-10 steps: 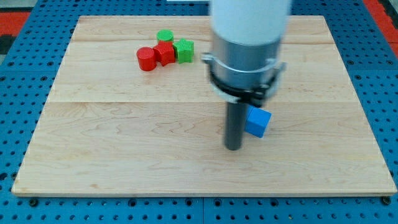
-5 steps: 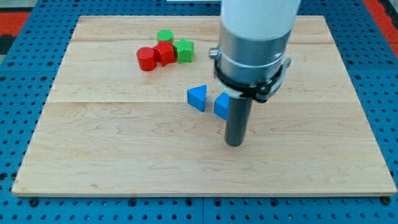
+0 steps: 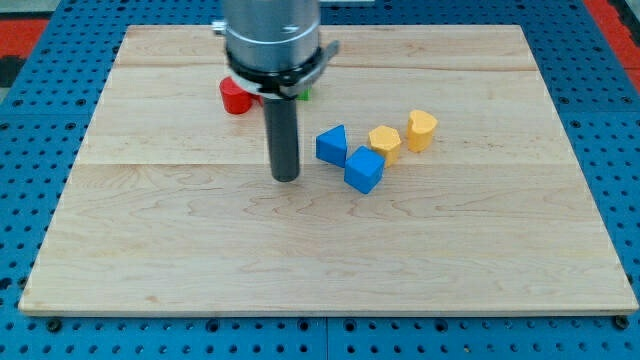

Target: Place blue cube below the yellow hexagon

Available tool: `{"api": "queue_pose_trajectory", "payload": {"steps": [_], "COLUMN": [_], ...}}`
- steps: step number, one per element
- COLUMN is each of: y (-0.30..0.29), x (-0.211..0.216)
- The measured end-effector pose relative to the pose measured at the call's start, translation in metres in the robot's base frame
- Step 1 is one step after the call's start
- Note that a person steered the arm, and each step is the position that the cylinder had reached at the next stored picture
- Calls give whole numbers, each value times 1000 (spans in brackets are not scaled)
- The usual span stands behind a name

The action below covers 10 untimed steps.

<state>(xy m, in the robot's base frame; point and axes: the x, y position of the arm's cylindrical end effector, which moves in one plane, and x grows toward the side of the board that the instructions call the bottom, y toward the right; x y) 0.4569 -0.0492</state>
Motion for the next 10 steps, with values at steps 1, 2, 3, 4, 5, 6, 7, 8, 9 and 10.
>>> {"api": "queue_pose_trajectory", "payload": {"steps": [1,2,3,4,5,6,7,8,9,10], "y": [19,48,79,23,63,57,67,106,110,118], "x": [-22,-36,-20,25,69,34,17,30,21,13]}}
